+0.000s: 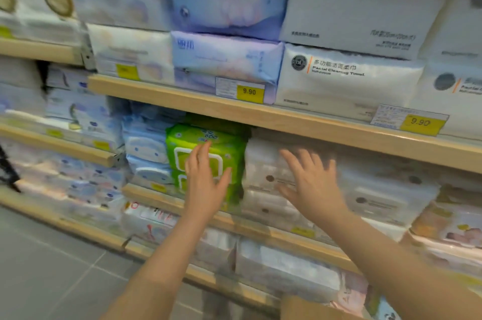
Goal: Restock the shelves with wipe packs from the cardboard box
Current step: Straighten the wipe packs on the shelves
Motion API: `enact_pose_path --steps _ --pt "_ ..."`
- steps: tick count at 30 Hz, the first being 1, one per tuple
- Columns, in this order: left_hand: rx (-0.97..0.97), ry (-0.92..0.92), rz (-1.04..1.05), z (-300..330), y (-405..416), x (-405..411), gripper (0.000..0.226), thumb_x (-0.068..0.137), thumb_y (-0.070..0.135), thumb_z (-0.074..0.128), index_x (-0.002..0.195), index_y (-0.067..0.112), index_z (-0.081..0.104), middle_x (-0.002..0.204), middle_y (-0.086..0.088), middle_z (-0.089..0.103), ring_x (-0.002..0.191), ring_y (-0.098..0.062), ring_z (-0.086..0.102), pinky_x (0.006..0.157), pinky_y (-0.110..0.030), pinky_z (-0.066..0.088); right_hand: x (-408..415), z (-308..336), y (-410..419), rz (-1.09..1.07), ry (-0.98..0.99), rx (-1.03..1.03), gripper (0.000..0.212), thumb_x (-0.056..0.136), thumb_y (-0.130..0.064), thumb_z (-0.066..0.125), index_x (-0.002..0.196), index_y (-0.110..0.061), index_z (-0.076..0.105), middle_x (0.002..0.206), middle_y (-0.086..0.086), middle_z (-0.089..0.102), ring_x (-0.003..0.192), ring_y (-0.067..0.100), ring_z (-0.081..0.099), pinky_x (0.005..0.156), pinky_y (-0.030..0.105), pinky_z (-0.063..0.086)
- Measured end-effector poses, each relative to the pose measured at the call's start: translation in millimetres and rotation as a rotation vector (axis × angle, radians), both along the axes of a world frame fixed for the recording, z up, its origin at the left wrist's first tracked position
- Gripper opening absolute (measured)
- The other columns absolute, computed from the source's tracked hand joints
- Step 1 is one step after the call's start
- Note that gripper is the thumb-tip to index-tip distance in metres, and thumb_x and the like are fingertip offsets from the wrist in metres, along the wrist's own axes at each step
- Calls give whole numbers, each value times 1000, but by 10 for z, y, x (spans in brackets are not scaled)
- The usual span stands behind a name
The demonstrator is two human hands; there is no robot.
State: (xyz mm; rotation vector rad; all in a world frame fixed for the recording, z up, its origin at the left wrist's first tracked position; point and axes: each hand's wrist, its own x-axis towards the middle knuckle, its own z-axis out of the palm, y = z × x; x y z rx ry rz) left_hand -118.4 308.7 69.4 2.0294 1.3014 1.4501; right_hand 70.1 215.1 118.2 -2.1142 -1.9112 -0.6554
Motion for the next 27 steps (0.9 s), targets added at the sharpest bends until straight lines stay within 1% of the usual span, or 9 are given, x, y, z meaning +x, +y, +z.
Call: enact_pose_path --steps 4,8,10,12,15,18,22,25,27 --pt "-198 -120 52 -118 342 -544 85 88 28 63 150 24 5 155 -10 10 143 -27 11 111 -45 20 -584 -45 525 214 2 12 67 76 -39 72 135 -20 46 135 8 50 122 29 50 105 62 25" --pt "-216 -89 -65 -185 599 -617 94 87 23 64 148 31 -7 157 -4 7 144 -23 5 113 -46 19 -829 -99 955 210 37 -44 62 92 -39 52 146 -32 22 153 4 26 140 24 26 114 52 9" --pt "-207 -87 -92 -220 663 -559 93 87 22 64 147 36 -6 157 -5 7 144 -23 5 111 -42 20 -817 -150 1073 174 81 -43 59 93 -40 50 145 -38 22 152 5 28 140 25 24 115 50 5" --pt "-213 -85 -93 -241 724 -500 93 86 20 65 146 40 -2 156 -9 10 144 -24 8 109 -39 23 -776 -225 1149 165 88 -5 58 90 -39 56 142 -39 31 144 5 41 133 28 35 115 48 12" --pt "-184 -62 -95 -245 873 -474 93 83 17 68 147 41 4 147 -8 26 135 -23 28 103 -35 32 -755 -363 1218 132 -13 161 60 71 -38 77 126 -33 56 114 6 65 102 32 60 98 44 42" --pt "-180 -95 -105 -256 981 -459 91 81 16 69 146 41 11 143 -5 29 119 -9 34 95 -35 44 -728 -448 1315 127 -10 225 60 65 -38 80 122 -33 60 105 4 68 92 31 62 91 41 47" --pt "-171 -96 -78 -296 978 -448 86 80 17 68 144 41 16 140 -7 30 118 -11 32 98 -38 41 -729 -454 1312 114 -40 203 60 73 -39 75 129 -36 53 115 4 64 100 29 59 95 40 44" --pt "-217 -58 -20 -239 929 -425 84 79 19 68 145 36 19 139 -11 31 125 -23 33 94 -33 34 -719 -352 1254 179 24 68 67 85 -42 61 143 -37 30 139 4 45 124 29 42 110 41 24" --pt "-186 11 91 -164 808 -372 79 77 26 70 143 28 27 137 -17 29 126 -33 30 99 -42 33 -693 -296 1150 242 38 0 74 83 -42 63 145 -37 24 148 3 34 135 28 30 114 41 14"
